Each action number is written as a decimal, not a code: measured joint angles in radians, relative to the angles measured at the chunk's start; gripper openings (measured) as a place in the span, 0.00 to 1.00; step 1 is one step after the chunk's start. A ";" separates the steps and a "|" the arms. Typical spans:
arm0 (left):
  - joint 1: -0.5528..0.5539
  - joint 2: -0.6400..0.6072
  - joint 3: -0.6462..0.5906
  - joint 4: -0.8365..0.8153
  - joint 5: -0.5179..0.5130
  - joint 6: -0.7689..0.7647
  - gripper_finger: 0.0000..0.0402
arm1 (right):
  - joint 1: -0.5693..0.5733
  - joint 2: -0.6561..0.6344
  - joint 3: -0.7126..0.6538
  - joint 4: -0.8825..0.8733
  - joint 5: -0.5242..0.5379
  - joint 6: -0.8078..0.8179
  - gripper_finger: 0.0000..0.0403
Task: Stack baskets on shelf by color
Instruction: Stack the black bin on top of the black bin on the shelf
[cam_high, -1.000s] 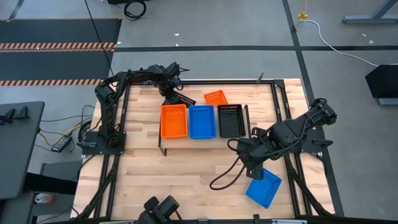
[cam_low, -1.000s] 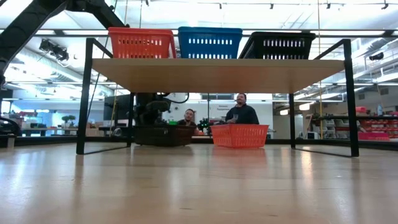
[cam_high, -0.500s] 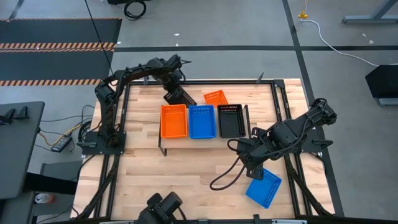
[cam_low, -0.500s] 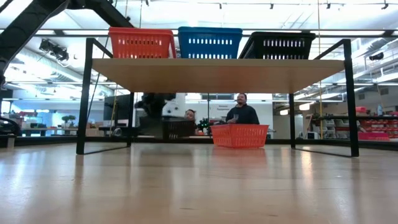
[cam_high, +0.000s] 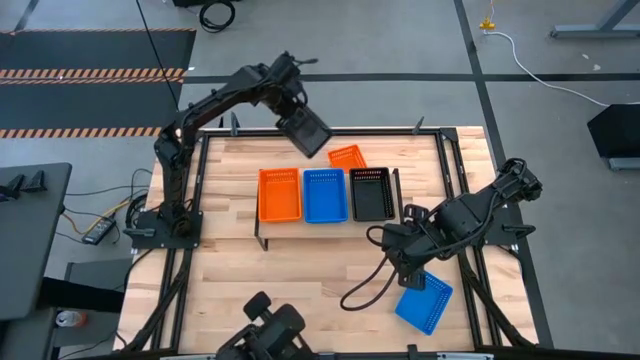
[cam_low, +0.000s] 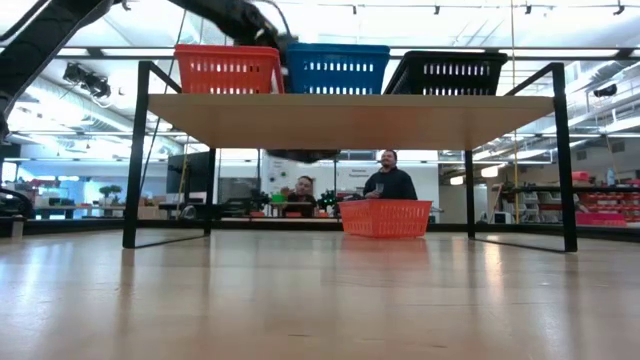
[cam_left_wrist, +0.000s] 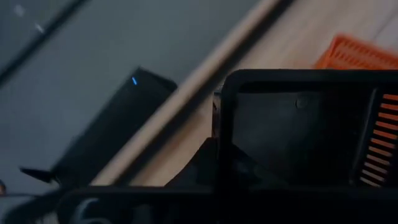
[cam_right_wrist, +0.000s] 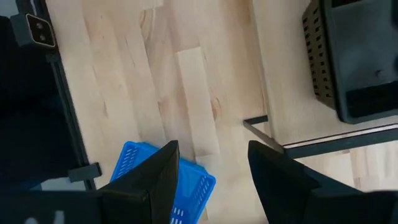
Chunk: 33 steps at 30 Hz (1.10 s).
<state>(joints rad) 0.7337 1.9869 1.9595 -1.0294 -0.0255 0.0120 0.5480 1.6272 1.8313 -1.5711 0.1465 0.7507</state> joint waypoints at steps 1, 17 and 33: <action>-0.003 0.000 0.026 -0.001 -0.017 0.000 0.01 | 0.000 0.000 0.000 0.000 0.009 -0.006 0.49; -0.177 -0.001 0.400 -0.238 -0.067 0.076 0.02 | -0.020 0.000 0.000 0.049 0.335 -0.633 0.49; -0.419 -0.081 0.374 -0.124 -0.172 0.131 0.02 | -0.102 0.004 0.000 0.392 0.664 -1.223 0.49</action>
<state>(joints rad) 0.3149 1.9057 2.3331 -1.1533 -0.1978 0.1427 0.4457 1.6308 1.8311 -1.1788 0.8108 -0.4723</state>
